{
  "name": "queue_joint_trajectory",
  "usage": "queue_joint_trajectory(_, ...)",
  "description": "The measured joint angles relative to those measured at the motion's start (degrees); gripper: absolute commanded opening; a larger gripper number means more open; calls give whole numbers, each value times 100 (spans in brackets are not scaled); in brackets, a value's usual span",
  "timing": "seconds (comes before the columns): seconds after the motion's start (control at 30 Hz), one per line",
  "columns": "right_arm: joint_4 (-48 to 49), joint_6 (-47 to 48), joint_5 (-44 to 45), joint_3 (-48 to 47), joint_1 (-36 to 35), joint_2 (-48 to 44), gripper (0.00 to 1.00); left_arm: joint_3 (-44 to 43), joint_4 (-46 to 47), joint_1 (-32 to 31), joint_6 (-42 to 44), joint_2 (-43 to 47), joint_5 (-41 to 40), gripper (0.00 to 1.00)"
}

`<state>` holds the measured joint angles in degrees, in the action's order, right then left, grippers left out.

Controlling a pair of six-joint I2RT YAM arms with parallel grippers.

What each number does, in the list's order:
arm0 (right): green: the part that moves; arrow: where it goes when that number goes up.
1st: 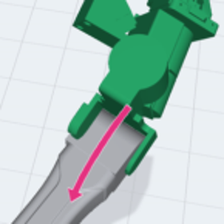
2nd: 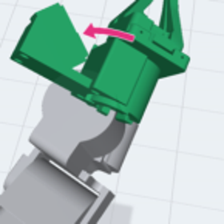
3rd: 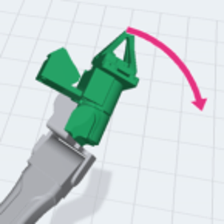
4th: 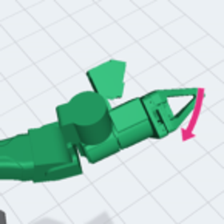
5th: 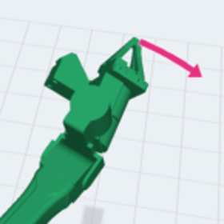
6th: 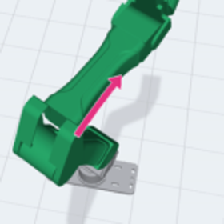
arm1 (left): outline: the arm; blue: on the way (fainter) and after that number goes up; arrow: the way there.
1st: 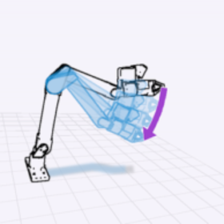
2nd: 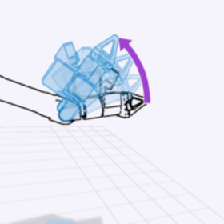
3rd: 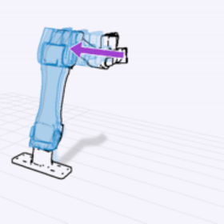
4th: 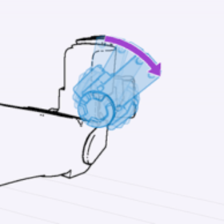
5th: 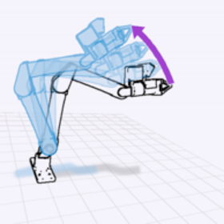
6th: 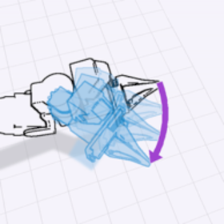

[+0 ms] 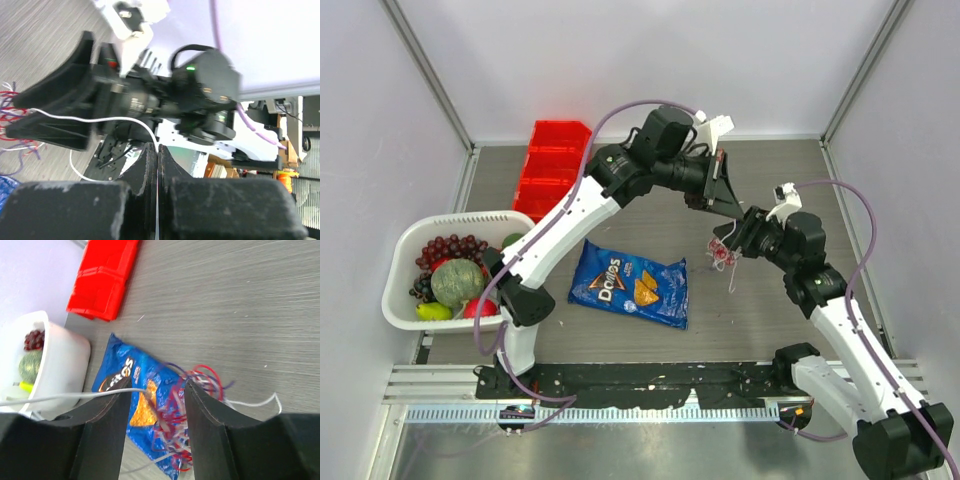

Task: Untangle the cables

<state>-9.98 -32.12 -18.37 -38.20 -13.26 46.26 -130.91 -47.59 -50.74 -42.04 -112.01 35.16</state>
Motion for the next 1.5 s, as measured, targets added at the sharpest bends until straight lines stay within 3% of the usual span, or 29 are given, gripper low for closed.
queue_joint_trajectory(0.13,48,-199,614,9,-2,160,49,-494,-4,-55,-85,11,103,0)
queue_joint_trajectory(0.4,-310,-479,2076,256,79,603,49,-511,240,-61,-682,20,249,0)
queue_joint_trajectory(0.77,-1117,-417,2634,643,1773,1757,52,-798,356,-31,-791,184,-101,0)
queue_joint_trajectory(1.07,-1762,-229,2326,195,1838,2070,52,-656,625,216,-732,984,-597,0)
queue_joint_trajectory(1.23,-2037,-79,1711,-415,1836,1484,53,-654,905,238,-881,942,-599,0)
queue_joint_trajectory(1.3,-2070,33,1049,-693,1821,1032,58,-656,944,238,-920,721,-601,0)
queue_joint_trajectory(1.5,-2100,210,269,-756,608,94,64,-645,1029,310,-1110,470,-619,0)
